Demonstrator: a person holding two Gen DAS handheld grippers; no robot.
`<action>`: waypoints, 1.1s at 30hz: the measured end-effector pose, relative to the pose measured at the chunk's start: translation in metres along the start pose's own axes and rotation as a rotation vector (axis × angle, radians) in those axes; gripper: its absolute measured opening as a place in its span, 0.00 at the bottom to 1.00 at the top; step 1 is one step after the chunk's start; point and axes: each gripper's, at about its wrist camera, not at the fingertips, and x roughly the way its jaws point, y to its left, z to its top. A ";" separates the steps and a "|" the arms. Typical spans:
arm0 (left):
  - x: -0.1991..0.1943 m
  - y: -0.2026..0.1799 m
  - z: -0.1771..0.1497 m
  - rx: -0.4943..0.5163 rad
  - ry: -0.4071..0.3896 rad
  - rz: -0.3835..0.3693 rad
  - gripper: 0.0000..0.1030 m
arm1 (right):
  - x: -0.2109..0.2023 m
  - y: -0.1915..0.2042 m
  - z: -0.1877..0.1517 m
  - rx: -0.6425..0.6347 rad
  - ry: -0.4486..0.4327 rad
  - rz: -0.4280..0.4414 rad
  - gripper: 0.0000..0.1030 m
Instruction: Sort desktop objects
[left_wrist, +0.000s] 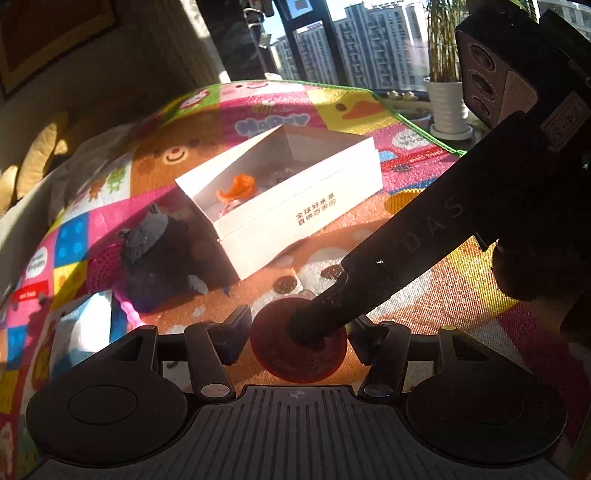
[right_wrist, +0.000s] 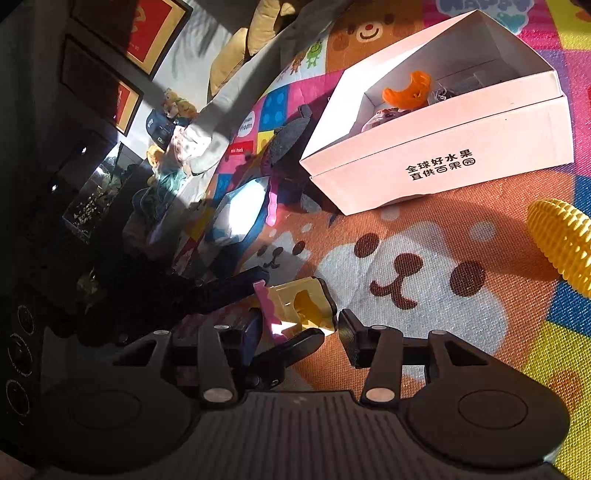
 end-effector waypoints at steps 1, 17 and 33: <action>-0.003 0.000 -0.002 -0.003 0.006 -0.012 0.61 | -0.002 0.006 -0.002 -0.029 -0.011 -0.018 0.51; -0.014 0.016 -0.026 -0.145 0.009 -0.045 0.81 | -0.050 0.046 -0.029 -0.449 -0.203 -0.291 0.60; -0.003 0.011 -0.015 -0.174 -0.052 -0.081 0.81 | -0.023 0.022 0.007 -0.196 -0.112 -0.160 0.16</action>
